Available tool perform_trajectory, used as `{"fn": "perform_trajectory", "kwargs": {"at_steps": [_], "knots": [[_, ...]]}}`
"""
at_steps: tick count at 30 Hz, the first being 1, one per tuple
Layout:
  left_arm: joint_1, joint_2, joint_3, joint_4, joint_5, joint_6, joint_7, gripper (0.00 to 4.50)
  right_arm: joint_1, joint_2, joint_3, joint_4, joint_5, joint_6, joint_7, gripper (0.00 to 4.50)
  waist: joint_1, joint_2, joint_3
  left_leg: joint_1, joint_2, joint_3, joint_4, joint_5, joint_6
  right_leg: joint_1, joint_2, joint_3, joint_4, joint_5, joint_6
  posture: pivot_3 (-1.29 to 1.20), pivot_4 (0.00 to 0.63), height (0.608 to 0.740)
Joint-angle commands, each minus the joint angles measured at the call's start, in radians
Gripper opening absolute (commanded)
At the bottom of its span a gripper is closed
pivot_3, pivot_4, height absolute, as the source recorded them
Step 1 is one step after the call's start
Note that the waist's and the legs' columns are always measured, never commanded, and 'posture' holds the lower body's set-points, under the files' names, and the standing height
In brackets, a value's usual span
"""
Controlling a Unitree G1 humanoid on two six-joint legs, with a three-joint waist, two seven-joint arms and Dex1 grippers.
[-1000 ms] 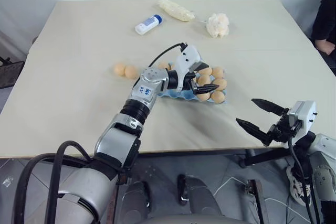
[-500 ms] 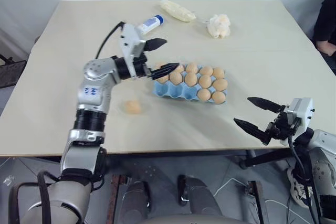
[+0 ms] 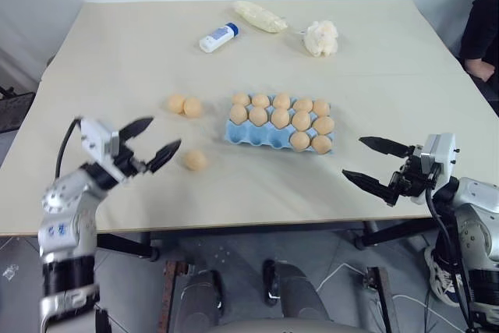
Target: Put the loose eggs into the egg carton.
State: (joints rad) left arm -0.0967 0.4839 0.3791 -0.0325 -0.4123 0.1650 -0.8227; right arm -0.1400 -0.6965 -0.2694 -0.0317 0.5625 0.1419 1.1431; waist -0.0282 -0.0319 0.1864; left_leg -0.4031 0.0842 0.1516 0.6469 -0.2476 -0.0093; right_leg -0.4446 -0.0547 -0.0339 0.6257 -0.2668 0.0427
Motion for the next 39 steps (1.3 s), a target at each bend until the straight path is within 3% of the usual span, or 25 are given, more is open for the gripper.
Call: {"fn": "perform_trajectory", "kwargs": {"at_steps": [1,5,12,21,26,28,38,39], "knots": [[0.068,-0.002,0.068,-0.118,-0.075,-0.009,0.029,4.49,-0.024,-0.012,-0.003,-0.011,0.012,0.002,0.012,4.50,0.003,0.000,0.000,0.000,0.000,0.000,0.000,0.000,0.000,0.000,-0.001,-0.001,0.000,-0.001,-0.002,0.00,0.150,0.740],[0.193,-0.011,0.060,-0.147,-0.108,-0.037,-0.029,4.49,-0.051,-0.011,0.018,0.007,0.004,0.014,0.025,4.50,0.000,0.000,0.000,0.000,-0.001,0.000,0.000,0.000,0.001,0.001,-0.003,0.000,-0.002,-0.006,-0.010,0.00,0.150,0.740],[0.298,0.026,0.023,-0.178,-0.103,-0.040,-0.075,4.49,-0.100,-0.022,0.032,0.041,-0.001,0.021,0.050,4.50,-0.003,0.000,0.000,-0.001,-0.002,0.004,-0.001,-0.001,0.003,0.000,-0.005,0.000,-0.007,-0.005,-0.008,0.00,0.150,0.740],[0.091,-0.002,-0.112,-0.199,-0.022,0.007,0.095,4.49,-0.112,-0.023,0.034,0.060,-0.010,0.018,0.060,4.50,0.001,0.000,0.000,-0.002,-0.003,0.003,-0.001,-0.001,0.004,0.001,-0.005,0.004,-0.008,-0.004,-0.007,0.00,0.150,0.740],[-0.048,-0.048,-0.211,-0.101,0.058,0.029,0.182,4.49,-0.102,-0.024,0.028,0.060,-0.011,0.015,0.054,4.50,-0.002,0.000,0.000,-0.001,-0.003,0.007,-0.001,-0.002,0.006,0.000,-0.003,0.008,-0.008,0.005,0.009,0.00,0.150,0.740],[-0.087,-0.061,-0.243,-0.045,0.088,0.035,0.201,4.49,-0.094,-0.024,0.023,0.059,-0.012,0.010,0.050,4.50,-0.002,0.000,0.000,0.000,-0.004,0.007,-0.001,-0.002,0.006,0.000,-0.002,0.008,-0.008,0.005,0.009,0.00,0.150,0.740],[-0.151,-0.062,-0.297,0.034,0.118,0.117,0.222,4.49,-0.034,-0.021,-0.007,0.028,-0.005,-0.006,0.030,4.50,0.000,0.000,0.000,0.000,-0.003,0.008,-0.001,-0.003,0.005,-0.001,-0.002,0.009,-0.008,0.005,0.008,0.00,0.150,0.740],[-0.153,-0.062,-0.298,0.038,0.121,0.110,0.220,4.31,-0.031,-0.021,-0.008,0.027,-0.006,-0.006,0.026,4.50,0.000,0.000,0.000,0.000,-0.003,0.008,-0.001,-0.003,0.005,-0.001,-0.002,0.009,-0.008,0.005,0.008,0.00,0.150,0.740]]}}
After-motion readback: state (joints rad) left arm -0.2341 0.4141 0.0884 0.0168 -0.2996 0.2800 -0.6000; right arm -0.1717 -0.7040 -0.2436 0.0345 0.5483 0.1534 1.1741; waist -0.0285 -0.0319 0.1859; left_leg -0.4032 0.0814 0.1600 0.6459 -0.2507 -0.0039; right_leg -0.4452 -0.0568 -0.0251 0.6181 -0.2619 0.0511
